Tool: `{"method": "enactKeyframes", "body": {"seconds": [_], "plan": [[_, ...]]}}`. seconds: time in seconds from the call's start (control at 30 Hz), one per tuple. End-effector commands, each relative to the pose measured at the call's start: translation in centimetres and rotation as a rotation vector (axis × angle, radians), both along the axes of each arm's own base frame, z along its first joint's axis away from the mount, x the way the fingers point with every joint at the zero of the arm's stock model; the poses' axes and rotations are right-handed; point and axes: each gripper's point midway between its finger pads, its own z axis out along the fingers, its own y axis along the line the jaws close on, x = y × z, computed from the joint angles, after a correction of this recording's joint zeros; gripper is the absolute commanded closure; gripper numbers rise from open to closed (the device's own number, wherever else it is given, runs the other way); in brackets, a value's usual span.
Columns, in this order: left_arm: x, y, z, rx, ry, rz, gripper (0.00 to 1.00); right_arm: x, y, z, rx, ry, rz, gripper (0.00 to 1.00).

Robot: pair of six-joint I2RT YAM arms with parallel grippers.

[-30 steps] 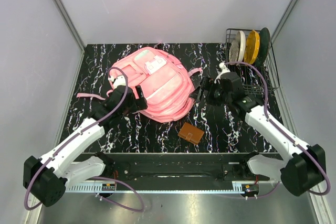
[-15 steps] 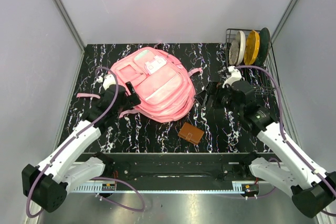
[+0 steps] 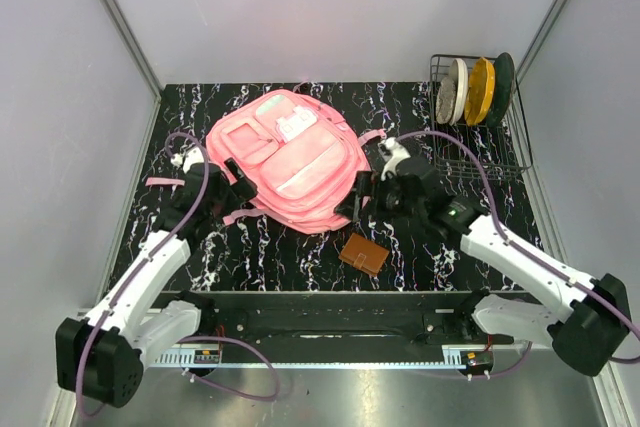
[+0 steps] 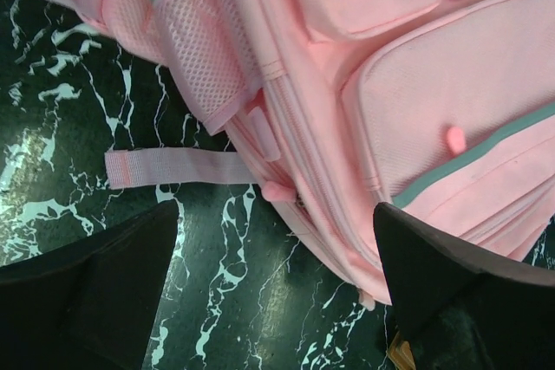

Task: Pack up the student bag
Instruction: Zip the student bag at the center of the board.

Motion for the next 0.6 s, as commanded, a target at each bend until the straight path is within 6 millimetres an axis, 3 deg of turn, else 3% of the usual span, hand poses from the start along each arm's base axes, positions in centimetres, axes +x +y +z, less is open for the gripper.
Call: {"method": "enactKeyframes", "body": {"seconds": [0.0,0.23,0.4,0.5,0.57], "plan": [[0.9,-1.5,-0.9,-0.138,-0.012,-0.073,0.01,-0.6,2.6,0.5,0.022,0.006,0.005,0.00],[2.2,-1.5,-2.6,-0.114,0.013,-0.083,0.01,-2.4,5.2,-0.6,0.034,0.031,0.029,0.00],[4.2,-2.3,-1.4,-0.129,-0.047,-0.108,0.01,-3.8,7.6,-1.2,0.026,0.042,0.085,0.00],[5.4,-2.4,-1.4,-0.117,-0.039,-0.111,0.07,-4.3,8.9,-1.7,0.016,0.050,0.102,0.00],[6.2,-2.9,-1.6,-0.129,-0.041,-0.128,0.17,-4.4,9.7,-2.1,0.011,0.055,0.100,0.01]]}}
